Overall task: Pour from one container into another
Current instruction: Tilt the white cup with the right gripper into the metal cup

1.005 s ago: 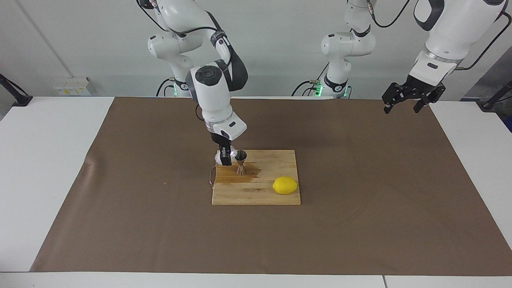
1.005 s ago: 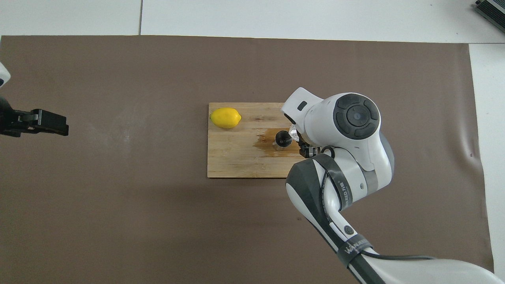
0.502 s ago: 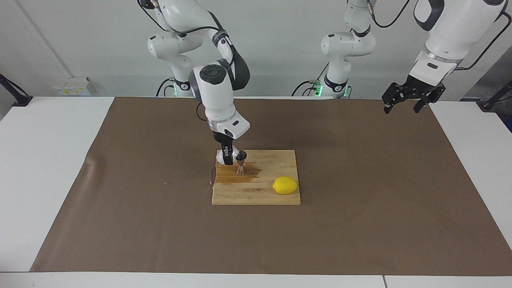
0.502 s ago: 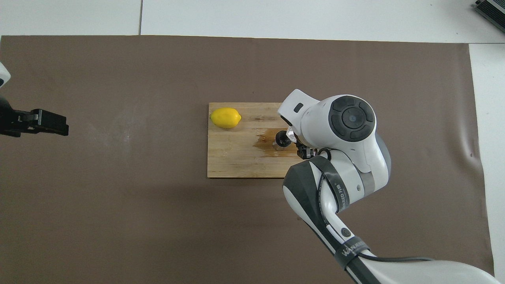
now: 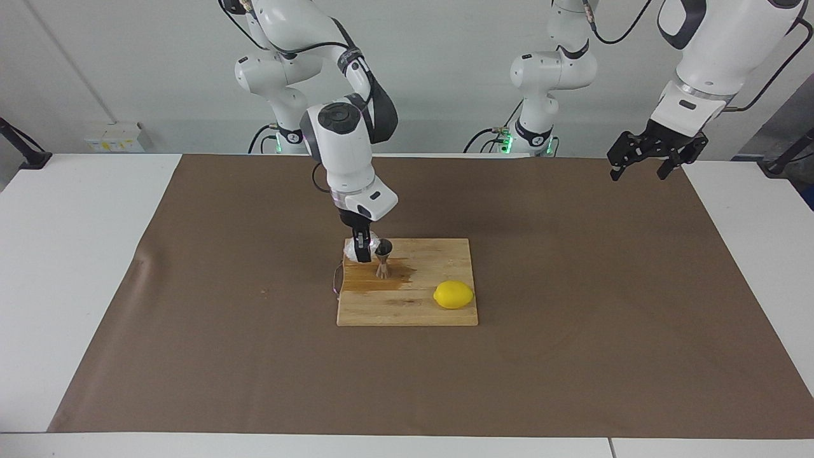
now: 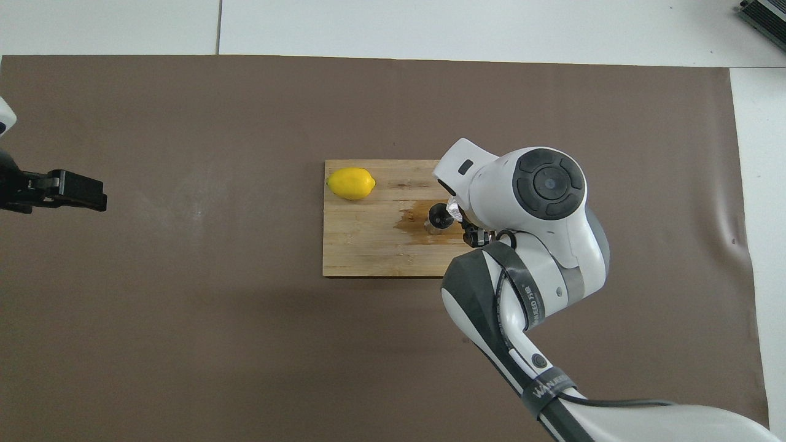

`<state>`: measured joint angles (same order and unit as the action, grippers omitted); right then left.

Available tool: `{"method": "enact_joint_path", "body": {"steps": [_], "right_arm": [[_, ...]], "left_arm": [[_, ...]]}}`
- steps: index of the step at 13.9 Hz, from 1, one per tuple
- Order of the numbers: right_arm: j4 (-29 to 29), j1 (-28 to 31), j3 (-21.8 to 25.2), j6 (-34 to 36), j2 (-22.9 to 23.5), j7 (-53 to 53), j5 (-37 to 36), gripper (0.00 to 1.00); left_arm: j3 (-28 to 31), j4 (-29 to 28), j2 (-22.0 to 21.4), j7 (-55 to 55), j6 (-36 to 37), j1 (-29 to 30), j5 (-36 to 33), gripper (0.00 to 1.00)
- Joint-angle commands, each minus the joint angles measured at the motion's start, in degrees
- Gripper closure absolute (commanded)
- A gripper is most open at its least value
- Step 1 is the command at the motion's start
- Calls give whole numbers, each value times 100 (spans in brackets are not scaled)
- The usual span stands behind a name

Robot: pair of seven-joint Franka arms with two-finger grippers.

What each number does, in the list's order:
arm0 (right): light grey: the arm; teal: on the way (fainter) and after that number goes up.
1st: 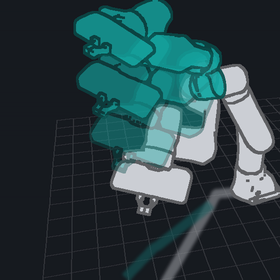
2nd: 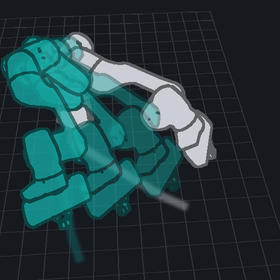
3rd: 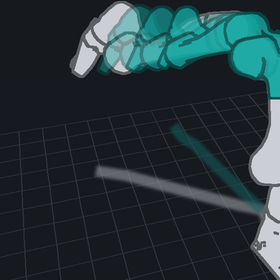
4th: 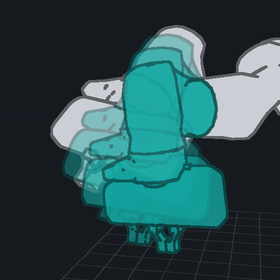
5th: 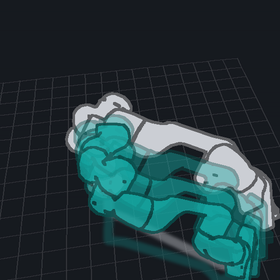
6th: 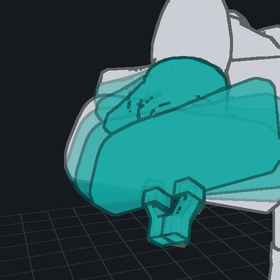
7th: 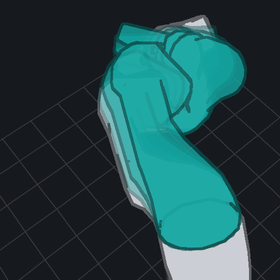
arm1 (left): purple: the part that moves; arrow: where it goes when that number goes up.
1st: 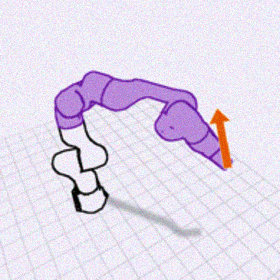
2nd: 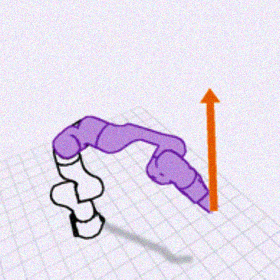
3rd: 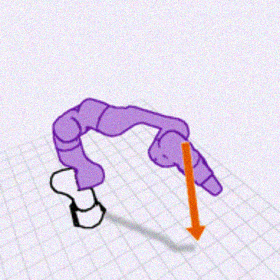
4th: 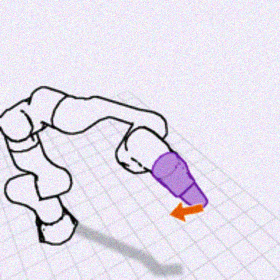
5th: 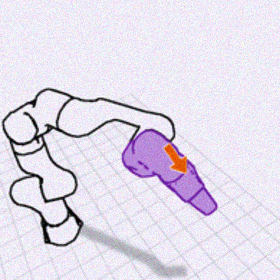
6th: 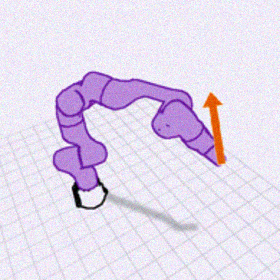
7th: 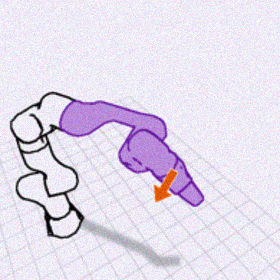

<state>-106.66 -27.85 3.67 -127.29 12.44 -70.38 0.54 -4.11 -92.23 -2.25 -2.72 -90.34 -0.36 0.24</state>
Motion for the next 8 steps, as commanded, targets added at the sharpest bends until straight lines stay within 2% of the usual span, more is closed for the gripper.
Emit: {"method": "enact_joint_path", "body": {"steps": [1,3,8], "right_arm": [[-127,69,-24,-103,-119,129,-54,52],[-119,78,-33,-94,-110,138,-36,52],[-101,262,-24,-103,-188,24,946,52]], "left_arm": [[-10,-199,-162,-62,-116,27,-59,0],[-19,-198,-153,-62,-116,27,-50,0],[-10,-199,-162,-62,-116,27,-59,0]]}}
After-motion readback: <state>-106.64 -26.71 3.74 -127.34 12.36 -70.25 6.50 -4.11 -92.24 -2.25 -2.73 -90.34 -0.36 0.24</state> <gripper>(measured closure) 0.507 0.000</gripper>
